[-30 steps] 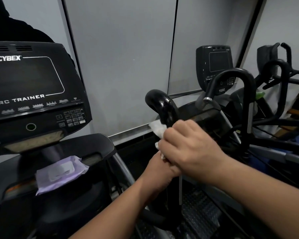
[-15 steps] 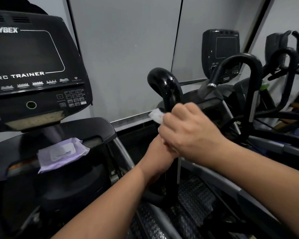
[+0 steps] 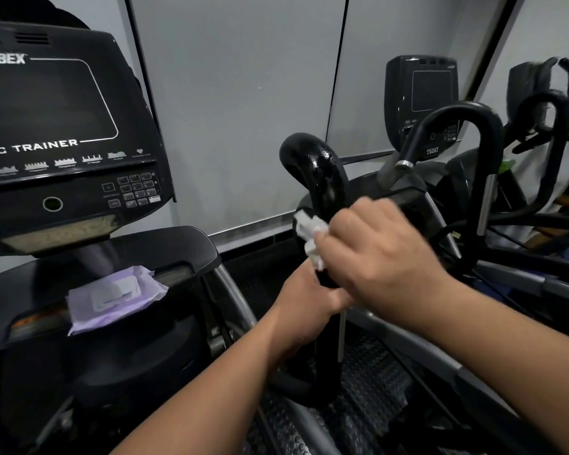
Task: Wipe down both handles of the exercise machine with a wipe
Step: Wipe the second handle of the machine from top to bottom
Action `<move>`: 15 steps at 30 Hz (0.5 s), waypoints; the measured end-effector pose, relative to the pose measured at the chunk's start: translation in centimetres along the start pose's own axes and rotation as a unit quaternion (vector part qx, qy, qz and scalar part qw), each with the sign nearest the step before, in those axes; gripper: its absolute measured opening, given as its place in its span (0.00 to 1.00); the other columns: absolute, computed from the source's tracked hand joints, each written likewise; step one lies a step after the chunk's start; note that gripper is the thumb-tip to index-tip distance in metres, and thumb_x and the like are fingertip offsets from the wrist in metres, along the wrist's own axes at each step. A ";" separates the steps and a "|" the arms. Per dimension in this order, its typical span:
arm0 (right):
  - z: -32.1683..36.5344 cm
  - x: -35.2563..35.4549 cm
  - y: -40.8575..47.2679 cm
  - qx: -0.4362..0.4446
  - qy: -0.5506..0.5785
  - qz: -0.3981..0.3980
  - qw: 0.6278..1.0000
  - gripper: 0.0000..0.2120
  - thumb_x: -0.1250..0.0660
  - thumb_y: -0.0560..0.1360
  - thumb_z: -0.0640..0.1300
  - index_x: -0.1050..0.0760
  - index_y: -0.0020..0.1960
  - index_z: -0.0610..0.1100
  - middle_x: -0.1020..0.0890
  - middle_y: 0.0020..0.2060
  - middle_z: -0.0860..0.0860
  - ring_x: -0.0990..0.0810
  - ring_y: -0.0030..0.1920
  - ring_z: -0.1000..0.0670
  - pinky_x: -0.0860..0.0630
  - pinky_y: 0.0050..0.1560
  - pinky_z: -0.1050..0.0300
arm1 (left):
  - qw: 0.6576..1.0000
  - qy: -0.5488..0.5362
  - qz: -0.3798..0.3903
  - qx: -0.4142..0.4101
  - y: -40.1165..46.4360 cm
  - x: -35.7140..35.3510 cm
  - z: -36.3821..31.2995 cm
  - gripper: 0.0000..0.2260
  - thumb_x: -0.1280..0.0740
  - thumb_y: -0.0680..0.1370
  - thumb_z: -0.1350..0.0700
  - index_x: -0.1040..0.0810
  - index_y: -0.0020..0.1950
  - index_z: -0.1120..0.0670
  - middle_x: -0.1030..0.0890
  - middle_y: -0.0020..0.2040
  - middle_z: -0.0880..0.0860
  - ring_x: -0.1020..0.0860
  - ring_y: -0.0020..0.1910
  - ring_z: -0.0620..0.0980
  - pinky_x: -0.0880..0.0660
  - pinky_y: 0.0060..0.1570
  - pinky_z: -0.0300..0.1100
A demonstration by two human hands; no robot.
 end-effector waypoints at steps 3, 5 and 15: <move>-1.2 0.7 0.2 -0.040 0.003 -0.034 0.999 0.04 0.33 0.75 0.34 0.20 0.43 0.38 0.24 0.35 0.42 0.29 0.35 0.43 0.35 0.36 0.45 | 1.000 -0.018 -0.005 0.000 0.0 -0.1 0.0 0.12 0.26 0.70 0.61 0.21 0.52 0.59 0.18 0.44 0.54 0.23 0.46 0.44 0.22 0.48 0.55; 0.0 0.2 -0.1 -0.006 0.003 -0.028 1.000 0.04 0.33 0.75 0.34 0.20 0.44 0.38 0.24 0.35 0.42 0.29 0.35 0.43 0.35 0.35 0.45 | 1.000 -0.011 -0.010 -0.013 0.0 -0.1 -0.3 0.12 0.27 0.70 0.63 0.21 0.53 0.58 0.17 0.47 0.52 0.22 0.47 0.42 0.21 0.48 0.49; -1.6 0.5 -1.5 -0.042 0.063 -0.050 0.996 0.03 0.33 0.74 0.37 0.21 0.42 0.39 0.26 0.33 0.42 0.30 0.34 0.43 0.34 0.34 0.45 | 0.998 -0.045 -0.021 0.040 -0.5 -0.4 0.9 0.11 0.27 0.71 0.63 0.23 0.52 0.60 0.19 0.43 0.54 0.24 0.44 0.44 0.24 0.45 0.51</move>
Point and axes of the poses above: each hand's wrist, its own y-axis towards the middle knuckle, its own x-axis out of the back of the hand, z = x × y, the point moved 10 cm from there along y, towards the middle knuckle
